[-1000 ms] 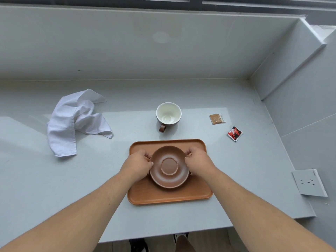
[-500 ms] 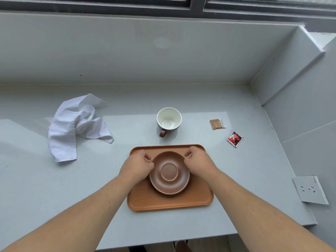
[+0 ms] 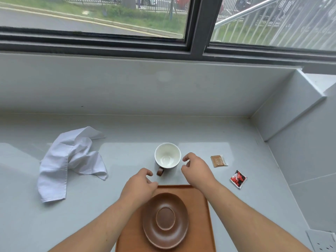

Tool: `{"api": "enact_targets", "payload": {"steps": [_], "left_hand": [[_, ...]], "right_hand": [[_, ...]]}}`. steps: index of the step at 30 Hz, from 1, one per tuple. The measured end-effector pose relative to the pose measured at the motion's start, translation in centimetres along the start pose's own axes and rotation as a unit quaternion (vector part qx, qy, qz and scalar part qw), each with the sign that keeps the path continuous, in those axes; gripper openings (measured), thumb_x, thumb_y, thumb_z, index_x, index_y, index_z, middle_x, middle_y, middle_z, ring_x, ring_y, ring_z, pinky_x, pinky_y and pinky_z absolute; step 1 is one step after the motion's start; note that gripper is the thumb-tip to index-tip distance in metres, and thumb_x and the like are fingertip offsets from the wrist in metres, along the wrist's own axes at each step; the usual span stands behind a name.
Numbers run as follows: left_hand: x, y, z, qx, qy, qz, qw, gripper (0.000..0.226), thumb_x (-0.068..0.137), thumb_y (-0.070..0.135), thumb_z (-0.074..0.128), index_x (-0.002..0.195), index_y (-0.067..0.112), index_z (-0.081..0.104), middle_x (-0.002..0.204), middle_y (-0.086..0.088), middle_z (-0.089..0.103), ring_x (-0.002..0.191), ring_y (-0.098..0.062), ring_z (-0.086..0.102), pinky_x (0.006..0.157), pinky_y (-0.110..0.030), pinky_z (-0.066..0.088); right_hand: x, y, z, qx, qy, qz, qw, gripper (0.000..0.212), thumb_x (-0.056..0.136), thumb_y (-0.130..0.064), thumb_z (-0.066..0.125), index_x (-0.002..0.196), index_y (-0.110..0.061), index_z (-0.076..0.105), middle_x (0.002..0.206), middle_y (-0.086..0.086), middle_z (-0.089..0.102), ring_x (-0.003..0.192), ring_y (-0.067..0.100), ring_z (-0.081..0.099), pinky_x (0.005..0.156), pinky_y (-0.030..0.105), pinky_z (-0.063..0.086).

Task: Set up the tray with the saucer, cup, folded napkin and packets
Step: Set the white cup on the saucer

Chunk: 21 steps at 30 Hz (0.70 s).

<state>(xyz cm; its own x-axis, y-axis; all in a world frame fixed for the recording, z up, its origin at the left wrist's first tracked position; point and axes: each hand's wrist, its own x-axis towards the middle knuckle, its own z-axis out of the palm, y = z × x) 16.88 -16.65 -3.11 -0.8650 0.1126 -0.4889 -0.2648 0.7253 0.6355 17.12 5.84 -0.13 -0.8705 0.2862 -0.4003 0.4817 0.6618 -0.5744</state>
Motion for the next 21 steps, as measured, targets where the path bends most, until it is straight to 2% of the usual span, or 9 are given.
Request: {"api": "enact_targets", "payload": {"steps": [8, 12, 14, 18, 21], "left_hand": [[2.9, 1.6, 0.4, -0.007, -0.007, -0.007, 1.0, 0.033, 0.083, 0.054, 0.067, 0.11, 0.042, 0.055, 0.082, 0.013, 0.073, 0.079, 0.002, 0.066, 0.062, -0.022, 0.045], [3.8, 1.9, 0.5, 0.004, -0.015, -0.006, 1.0, 0.024, 0.083, 0.058, 0.066, 0.098, 0.04, 0.059, 0.08, 0.008, 0.072, 0.073, -0.002, 0.066, 0.059, -0.023, 0.045], [4.1, 1.9, 0.7, 0.007, -0.026, -0.001, 1.0, 0.019, 0.085, 0.056, 0.067, 0.088, 0.038, 0.062, 0.078, 0.006, 0.072, 0.07, -0.004, 0.067, 0.06, -0.025, 0.049], [4.7, 1.6, 0.8, 0.009, -0.045, 0.004, 0.999, 0.02, 0.087, 0.052, 0.068, 0.081, 0.033, 0.065, 0.07, 0.007, 0.07, 0.062, -0.006, 0.061, 0.063, -0.029, 0.05], [4.9, 1.6, 0.5, 0.01, -0.04, 0.002, 0.999, 0.019, 0.087, 0.05, 0.068, 0.081, 0.032, 0.066, 0.071, 0.008, 0.069, 0.067, -0.009, 0.066, 0.068, -0.033, 0.055]], "right_hand": [[5.3, -1.9, -1.0, -0.012, 0.003, -0.029, 0.999, 0.037, 0.094, -0.023, 0.051, 0.132, -0.025, 0.053, 0.118, 0.0, 0.064, 0.083, 0.015, 0.062, 0.068, 0.031, 0.048], [6.9, -2.8, -0.8, -0.014, -0.022, -0.039, 0.999, 0.042, 0.096, -0.022, 0.049, 0.139, -0.025, 0.052, 0.122, 0.001, 0.065, 0.092, 0.019, 0.064, 0.074, 0.031, 0.05], [7.6, -3.1, -0.5, -0.017, -0.036, -0.043, 0.998, 0.042, 0.098, -0.023, 0.048, 0.139, -0.027, 0.053, 0.116, 0.0, 0.067, 0.09, 0.019, 0.064, 0.075, 0.032, 0.052], [8.6, -3.5, -0.1, -0.023, -0.066, -0.041, 0.997, 0.04, 0.098, -0.023, 0.044, 0.134, -0.032, 0.059, 0.115, 0.0, 0.068, 0.086, 0.021, 0.063, 0.069, 0.03, 0.049], [8.8, -3.5, -0.1, -0.018, -0.073, -0.04, 0.996, 0.038, 0.098, -0.021, 0.044, 0.128, -0.032, 0.064, 0.11, -0.001, 0.067, 0.086, 0.022, 0.062, 0.063, 0.027, 0.045]]}}
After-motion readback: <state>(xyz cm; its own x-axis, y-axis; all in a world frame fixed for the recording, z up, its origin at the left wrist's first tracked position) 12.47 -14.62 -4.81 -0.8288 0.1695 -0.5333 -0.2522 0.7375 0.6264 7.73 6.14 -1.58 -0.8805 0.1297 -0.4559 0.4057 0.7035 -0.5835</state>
